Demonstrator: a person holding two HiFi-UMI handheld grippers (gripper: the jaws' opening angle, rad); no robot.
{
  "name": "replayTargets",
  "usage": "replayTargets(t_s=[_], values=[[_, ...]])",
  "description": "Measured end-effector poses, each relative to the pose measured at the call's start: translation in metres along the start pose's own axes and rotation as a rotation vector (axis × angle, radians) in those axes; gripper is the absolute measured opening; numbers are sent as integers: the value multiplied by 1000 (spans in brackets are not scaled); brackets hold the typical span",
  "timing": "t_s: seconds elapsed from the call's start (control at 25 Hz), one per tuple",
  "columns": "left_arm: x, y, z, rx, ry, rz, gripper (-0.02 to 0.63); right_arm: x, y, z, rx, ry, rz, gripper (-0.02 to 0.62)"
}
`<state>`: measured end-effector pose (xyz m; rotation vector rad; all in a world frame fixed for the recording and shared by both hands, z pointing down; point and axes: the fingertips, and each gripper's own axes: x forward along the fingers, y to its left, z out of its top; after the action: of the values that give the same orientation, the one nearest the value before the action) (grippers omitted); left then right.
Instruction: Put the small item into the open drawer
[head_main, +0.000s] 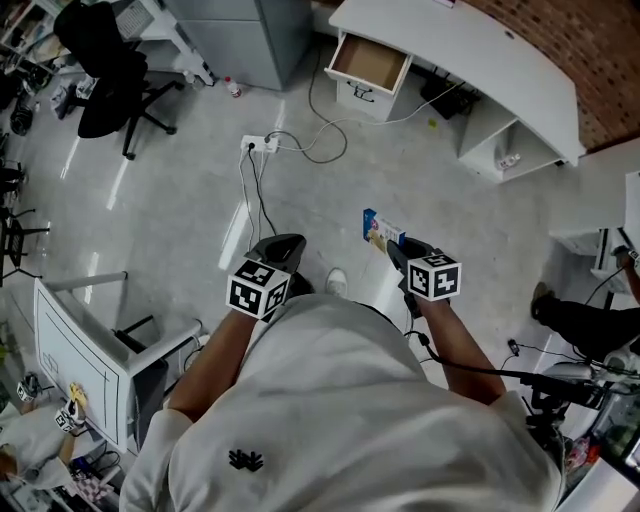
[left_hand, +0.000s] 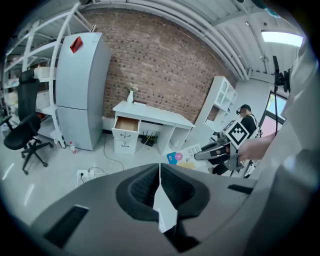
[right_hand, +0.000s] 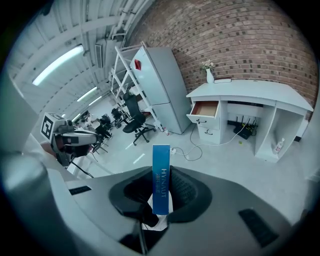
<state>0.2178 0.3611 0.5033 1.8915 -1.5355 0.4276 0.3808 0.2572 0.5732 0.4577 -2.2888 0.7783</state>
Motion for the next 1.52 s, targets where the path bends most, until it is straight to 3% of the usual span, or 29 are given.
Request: replayTargets(t_s=[0.2, 0.44, 0.8, 1.04, 1.24, 1.36, 1.52], values=[[25, 5, 28, 25, 22, 1, 29, 7, -35, 28, 9, -12, -5, 97], [56, 51, 58, 51, 22, -53, 29, 42, -50, 60, 59, -30, -57, 97], [96, 166, 138, 89, 37, -196, 29, 110, -59, 149, 191, -32, -202, 97], [100, 290, 190, 158, 40, -218, 29, 183, -64, 231, 279, -58, -294, 97], [93, 377, 202, 155, 76, -260, 29, 235, -70, 295, 323, -112, -365, 97], [101, 404, 212, 130, 85, -256, 29, 255, -85, 320, 340, -102, -390, 97], [138, 404, 237, 132, 87, -285, 29, 264, -124, 350, 346, -104, -416, 97]])
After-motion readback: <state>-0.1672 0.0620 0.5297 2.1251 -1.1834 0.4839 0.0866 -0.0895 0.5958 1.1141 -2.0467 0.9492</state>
